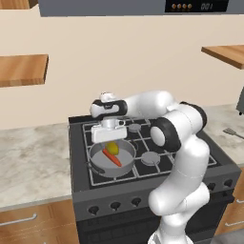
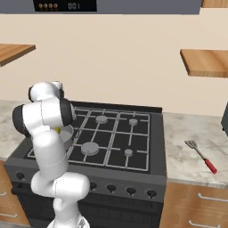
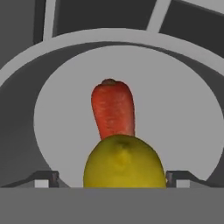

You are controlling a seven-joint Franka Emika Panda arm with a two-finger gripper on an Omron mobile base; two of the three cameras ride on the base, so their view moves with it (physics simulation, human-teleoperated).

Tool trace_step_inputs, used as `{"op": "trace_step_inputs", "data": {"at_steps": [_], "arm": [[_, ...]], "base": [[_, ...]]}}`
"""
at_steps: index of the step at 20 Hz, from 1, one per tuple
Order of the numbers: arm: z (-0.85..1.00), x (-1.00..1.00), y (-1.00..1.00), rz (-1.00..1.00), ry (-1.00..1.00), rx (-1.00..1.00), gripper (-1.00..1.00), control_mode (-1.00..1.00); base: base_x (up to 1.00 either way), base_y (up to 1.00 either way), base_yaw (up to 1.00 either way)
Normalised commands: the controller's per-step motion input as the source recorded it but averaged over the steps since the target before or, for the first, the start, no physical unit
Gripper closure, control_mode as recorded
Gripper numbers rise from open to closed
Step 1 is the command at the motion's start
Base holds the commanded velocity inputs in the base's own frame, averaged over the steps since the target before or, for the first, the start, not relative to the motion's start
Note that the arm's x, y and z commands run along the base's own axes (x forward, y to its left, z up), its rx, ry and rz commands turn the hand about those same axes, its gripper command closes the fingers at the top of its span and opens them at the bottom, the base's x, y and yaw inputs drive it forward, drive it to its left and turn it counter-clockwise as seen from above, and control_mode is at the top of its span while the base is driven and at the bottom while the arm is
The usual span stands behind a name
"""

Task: Put the carrot and lemon in the pot. Retrieve the spatula and lightly stir the vegetables in the pot.

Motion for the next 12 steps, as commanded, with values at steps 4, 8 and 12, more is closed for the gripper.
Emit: {"op": "trace_step_inputs", "data": {"at_steps": [4, 8, 12], "arm": [[0.42, -0.38, -0.21, 0.00, -0.07, 0.00, -1.00, -1.00], [0.46, -0.64, -0.18, 0.00, -0.14, 0.00, -1.00, -1.00], [0.18, -0.98, -0.21, 0.00, -0.07, 0.00, -1.00, -1.00]], "base": [[0.00, 0.00, 0.00], [0.00, 0.00, 0.00], [0.00, 0.00, 0.00]]}}
